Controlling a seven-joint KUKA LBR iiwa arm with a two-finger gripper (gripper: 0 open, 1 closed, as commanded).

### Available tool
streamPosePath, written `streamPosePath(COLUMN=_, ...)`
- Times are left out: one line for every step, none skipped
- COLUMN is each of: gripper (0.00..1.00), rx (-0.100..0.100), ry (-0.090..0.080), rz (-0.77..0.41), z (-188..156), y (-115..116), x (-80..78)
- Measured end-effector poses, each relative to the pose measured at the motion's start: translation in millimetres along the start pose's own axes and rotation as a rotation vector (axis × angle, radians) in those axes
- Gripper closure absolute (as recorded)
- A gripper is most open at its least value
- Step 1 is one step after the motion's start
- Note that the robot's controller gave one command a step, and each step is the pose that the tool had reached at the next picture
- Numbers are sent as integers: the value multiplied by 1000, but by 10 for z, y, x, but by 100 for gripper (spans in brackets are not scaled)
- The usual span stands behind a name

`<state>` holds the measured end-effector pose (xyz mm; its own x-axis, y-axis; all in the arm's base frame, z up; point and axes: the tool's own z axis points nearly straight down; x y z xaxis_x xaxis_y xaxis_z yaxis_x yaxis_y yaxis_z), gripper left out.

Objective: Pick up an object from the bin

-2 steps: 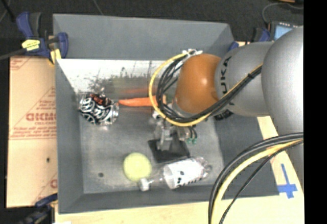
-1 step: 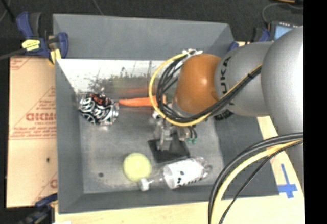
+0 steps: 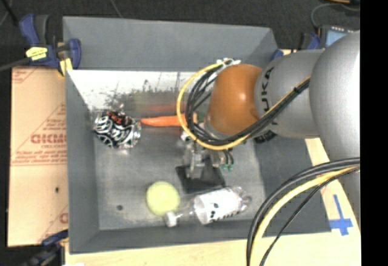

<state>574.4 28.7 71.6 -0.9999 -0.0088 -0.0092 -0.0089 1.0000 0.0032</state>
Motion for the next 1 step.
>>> streamPosePath(gripper=100, rx=0, ry=0, rz=1, z=0, y=0, x=0)
